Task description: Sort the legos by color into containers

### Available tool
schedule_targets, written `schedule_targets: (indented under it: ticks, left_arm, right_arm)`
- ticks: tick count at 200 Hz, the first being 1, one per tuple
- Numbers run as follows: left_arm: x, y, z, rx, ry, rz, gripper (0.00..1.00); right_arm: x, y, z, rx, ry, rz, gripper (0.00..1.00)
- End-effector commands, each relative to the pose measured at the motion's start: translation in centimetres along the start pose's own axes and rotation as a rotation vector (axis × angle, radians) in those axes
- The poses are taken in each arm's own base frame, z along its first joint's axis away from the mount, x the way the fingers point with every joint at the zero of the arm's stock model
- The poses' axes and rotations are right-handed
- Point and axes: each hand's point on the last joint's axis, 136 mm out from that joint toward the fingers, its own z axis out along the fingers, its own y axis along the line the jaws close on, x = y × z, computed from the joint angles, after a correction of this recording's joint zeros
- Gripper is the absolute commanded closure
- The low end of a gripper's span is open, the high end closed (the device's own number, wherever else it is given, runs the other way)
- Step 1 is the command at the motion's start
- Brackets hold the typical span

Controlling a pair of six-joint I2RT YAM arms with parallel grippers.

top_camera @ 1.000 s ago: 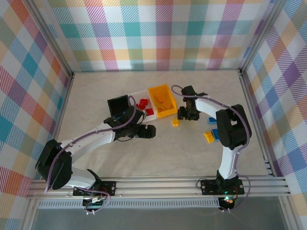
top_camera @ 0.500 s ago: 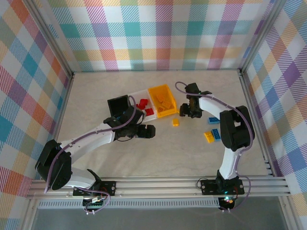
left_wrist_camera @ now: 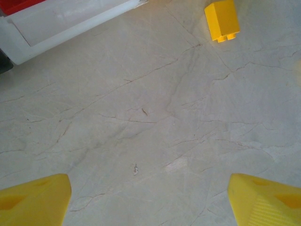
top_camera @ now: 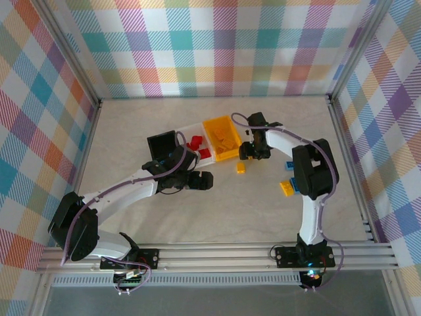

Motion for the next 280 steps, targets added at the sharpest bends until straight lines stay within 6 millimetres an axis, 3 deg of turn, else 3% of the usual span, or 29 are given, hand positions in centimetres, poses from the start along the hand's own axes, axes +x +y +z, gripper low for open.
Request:
schedule_targets:
  ticks: [1, 69, 103, 127, 162, 196, 225, 248, 280]
  left_arm:
    - [0.6, 0.5, 0.1, -0.01, 0.019, -0.006, 0.13]
    - [0.5, 0.7, 0.4, 0.002, 0.025, -0.02, 0.13]
    - [0.5, 0.9, 0.4, 0.0, 0.027, -0.022, 0.13]
    - [0.5, 1.1, 0.4, -0.001, 0.027, -0.027, 0.13]
    - [0.4, 0.9, 0.6, 0.003, 0.028, -0.028, 0.13]
    - [0.4, 0.9, 0.8, 0.005, 0.028, -0.033, 0.13]
    - [-0.1, 1.3, 0.1, -0.014, -0.004, -0.037, 0.13]
    - [-0.1, 1.4, 0.2, -0.013, -0.002, -0.046, 0.13]
    - [0.4, -0.3, 1.1, 0.022, 0.028, -0.019, 0.13]
  right_arm:
    - [-0.8, -0.2, 0.3, 0.017, 0.001, -0.049, 0.34]
    - [-1.8, -0.1, 1.0, 0.019, -0.008, -0.068, 0.45]
    - [-1.1, 0.0, 1.3, 0.006, 0.009, -0.052, 0.56]
    - [-0.6, -0.2, 0.3, 0.009, -0.012, -0.044, 0.64]
    - [0.3, -0.3, -2.0, 0.002, -0.038, -0.01, 0.65]
    - [-0.5, 2.1, -6.2, -0.094, -0.127, 0.019, 0.65]
    - [-2.3, 6.4, -9.1, -0.18, -0.189, -0.037, 0.65]
    - [-4.5, 8.7, -9.2, -0.221, -0.206, -0.051, 0.65]
    - [-7.8, 10.5, -7.6, -0.262, -0.198, -0.047, 0.62]
